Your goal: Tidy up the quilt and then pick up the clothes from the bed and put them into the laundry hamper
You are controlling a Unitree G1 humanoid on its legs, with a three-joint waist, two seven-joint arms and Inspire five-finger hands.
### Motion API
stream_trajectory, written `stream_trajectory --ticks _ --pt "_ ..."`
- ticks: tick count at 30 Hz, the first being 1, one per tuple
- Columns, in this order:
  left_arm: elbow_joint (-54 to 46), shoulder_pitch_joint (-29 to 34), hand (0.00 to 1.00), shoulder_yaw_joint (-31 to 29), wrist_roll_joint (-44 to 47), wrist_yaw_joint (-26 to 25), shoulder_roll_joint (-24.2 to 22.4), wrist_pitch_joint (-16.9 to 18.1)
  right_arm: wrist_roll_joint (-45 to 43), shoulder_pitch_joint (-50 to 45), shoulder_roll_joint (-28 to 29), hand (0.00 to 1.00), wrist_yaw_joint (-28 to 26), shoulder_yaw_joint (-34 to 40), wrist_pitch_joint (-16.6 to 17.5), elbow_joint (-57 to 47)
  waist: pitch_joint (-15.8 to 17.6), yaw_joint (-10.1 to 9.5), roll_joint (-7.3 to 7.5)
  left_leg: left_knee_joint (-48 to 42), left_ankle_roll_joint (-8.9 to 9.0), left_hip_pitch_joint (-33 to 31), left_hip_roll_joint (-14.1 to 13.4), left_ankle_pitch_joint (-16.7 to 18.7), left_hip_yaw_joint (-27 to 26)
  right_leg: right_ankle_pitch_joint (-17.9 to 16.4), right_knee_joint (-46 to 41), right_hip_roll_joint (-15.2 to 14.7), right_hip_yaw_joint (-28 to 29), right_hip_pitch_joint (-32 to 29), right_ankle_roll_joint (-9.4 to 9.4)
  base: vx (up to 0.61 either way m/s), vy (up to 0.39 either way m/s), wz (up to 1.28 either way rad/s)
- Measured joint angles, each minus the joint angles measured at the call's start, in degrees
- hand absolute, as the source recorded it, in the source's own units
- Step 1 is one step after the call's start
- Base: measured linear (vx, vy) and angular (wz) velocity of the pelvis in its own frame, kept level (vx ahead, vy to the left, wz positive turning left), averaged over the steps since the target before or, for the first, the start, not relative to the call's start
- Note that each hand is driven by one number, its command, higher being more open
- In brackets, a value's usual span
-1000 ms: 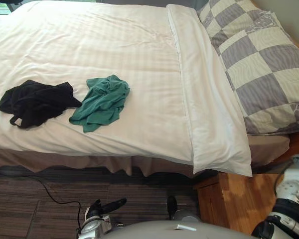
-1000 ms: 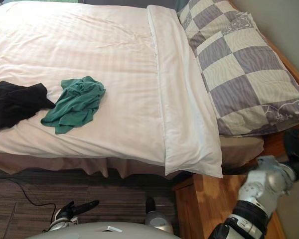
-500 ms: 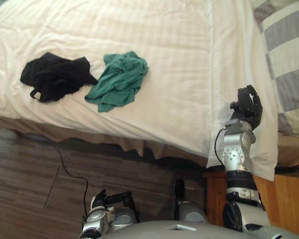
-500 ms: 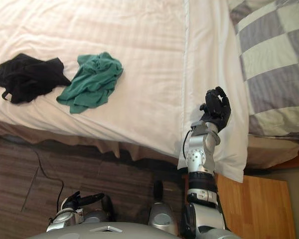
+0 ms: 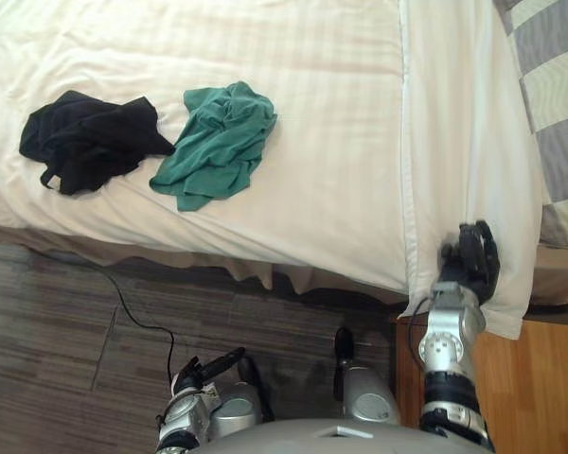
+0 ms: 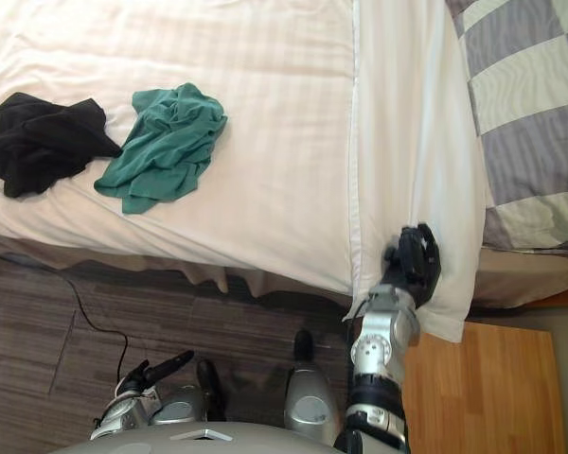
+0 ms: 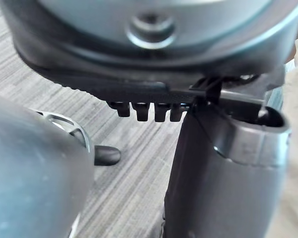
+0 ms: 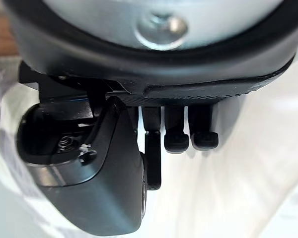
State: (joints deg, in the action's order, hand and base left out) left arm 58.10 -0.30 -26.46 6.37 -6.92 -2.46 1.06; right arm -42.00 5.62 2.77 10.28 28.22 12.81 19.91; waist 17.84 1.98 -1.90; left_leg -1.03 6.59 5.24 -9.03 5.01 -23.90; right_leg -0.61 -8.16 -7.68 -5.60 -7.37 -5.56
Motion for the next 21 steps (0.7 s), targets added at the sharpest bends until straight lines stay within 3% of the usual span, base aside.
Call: stream_trajectory --ticks 4,5,11,14,19,21 --pt "-0.12 -0.3 1.0 -3.92 0.04 0.05 -0.49 0.03 -1.25 -2.97 2.02 0.0 -0.1 4.35 -1.41 5.19 -1.04 0.18 1.51 -0.39 0.59 2.14 -0.64 0.97 -3.34 -0.59 -0.04 0.87 1.43 0.92 0.0 0.09 0.01 -0.23" --pt "-0.16 -0.3 1.0 -4.22 0.03 0.07 -0.42 0.01 -1.56 -3.34 2.03 1.0 0.22 5.27 -2.39 7.66 -1.25 0.39 1.91 -0.6 0.78 2.92 -0.85 1.21 -4.32 -0.66 0.12 1.12 1.61 1.61 0.03 0.07 -0.006 -0.23" --pt "-1.03 -0.06 1.0 -2.63 0.03 0.19 -2.32 -0.15 -0.32 -10.0 1.97 1.0 3.15 6.48 -7.73 19.89 -3.74 1.48 0.8 -0.65 1.52 7.34 -1.38 1.94 -8.06 -0.8 0.26 1.85 1.16 4.6 0.26 0.07 -0.002 -0.23" --pt "-1.87 -0.19 1.0 1.43 0.0 1.27 -2.42 -0.19 6.74 -13.87 1.79 1.0 2.17 1.67 -10.59 21.78 -5.14 1.5 0.47 -0.68 1.52 7.87 -1.41 1.93 -8.59 -0.81 0.28 1.89 0.93 4.9 0.25 0.01 0.001 -0.07" --pt "-1.93 1.24 1.0 3.03 -0.21 1.58 -1.75 -0.16 22.74 -15.32 0.7 1.0 -0.91 -7.71 -12.72 24.49 -6.41 1.08 0.67 -0.64 1.52 8.98 -1.51 1.92 -7.54 -1.02 0.41 1.77 -0.11 6.64 0.07 -0.05 -0.003 0.1" --pt "-2.58 2.49 1.0 2.94 -0.25 1.95 -0.93 0.11 29.29 -15.23 0.25 1.0 -2.03 -11.06 -12.43 24.43 -6.49 0.23 2.09 -5.94 1.42 6.0 -1.75 2.99 -6.05 -2.33 -0.45 0.52 -0.65 6.33 -0.02 -0.1 -0.024 0.34"
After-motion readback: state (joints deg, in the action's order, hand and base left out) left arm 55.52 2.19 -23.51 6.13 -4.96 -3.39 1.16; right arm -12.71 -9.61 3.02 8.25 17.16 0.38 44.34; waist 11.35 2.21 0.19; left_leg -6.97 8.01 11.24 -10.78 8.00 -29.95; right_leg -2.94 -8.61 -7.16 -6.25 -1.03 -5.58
